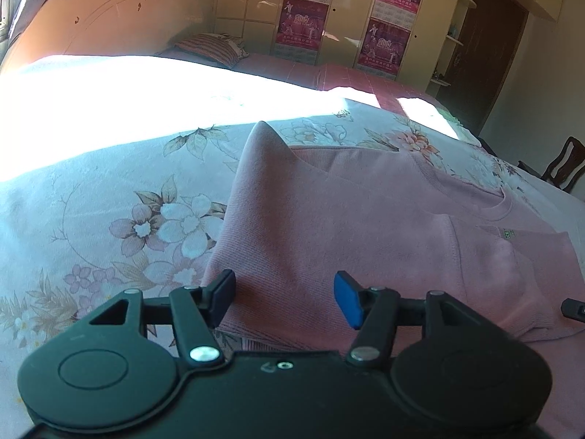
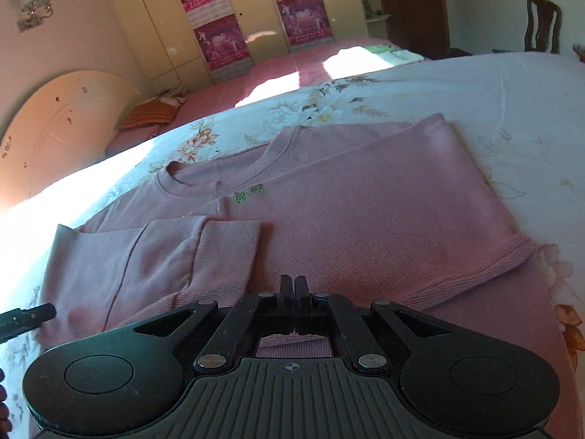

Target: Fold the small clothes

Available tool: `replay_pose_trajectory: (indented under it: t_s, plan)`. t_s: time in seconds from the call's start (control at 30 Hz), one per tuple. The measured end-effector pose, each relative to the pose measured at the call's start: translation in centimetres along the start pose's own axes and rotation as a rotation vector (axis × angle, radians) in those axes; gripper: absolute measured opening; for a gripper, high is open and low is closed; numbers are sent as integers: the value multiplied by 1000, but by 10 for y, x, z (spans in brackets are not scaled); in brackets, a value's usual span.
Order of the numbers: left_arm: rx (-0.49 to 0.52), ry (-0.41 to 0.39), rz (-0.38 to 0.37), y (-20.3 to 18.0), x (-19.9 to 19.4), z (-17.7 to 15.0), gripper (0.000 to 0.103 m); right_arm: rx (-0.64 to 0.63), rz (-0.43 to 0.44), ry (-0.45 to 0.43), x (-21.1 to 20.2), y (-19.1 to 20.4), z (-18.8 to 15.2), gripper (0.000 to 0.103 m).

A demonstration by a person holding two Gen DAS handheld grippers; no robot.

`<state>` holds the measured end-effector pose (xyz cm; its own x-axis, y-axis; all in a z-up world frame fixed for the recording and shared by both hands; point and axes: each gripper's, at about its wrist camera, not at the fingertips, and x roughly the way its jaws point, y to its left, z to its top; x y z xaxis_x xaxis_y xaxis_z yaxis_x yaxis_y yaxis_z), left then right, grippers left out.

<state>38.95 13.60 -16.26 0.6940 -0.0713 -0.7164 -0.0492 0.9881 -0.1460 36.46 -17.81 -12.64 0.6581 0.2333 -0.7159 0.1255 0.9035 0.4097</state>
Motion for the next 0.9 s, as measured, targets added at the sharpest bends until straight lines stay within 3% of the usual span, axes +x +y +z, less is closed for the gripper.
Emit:
replay_pose_trajectory:
  t_s: [0.07, 0.2, 0.3, 0.4, 0.47, 0.5, 0.67, 0.8, 0.9]
  plan:
    - [-12, -3, 7, 3, -2, 0, 58, -15, 21, -13, -6, 6, 2, 9]
    - [-12, -8, 14, 6, -4, 1, 58, -26, 68, 17, 5, 22, -2, 53]
    - [-8, -12, 23, 8, -5, 1, 58, -7, 119, 77, 21, 30, -7, 53]
    - [-9, -9, 28, 9, -4, 1, 59, -45, 97, 81, 28, 44, -13, 50]
    - [-6, -11, 31, 9, -3, 2, 59, -92, 66, 55, 26, 53, -14, 29]
    - [-6, -13, 31, 9, -3, 3, 59, -95, 77, 57, 25, 54, -13, 9]
    - [-7, -15, 30, 9, 1, 9, 59, -174, 77, -12, 9, 61, -7, 8]
    - [-13, -16, 28, 9, 4, 12, 59, -246, 9, -121, -7, 60, 5, 8]
    - [-13, 4, 17, 5, 12, 12, 59, -260, -34, -122, -6, 47, 11, 8]
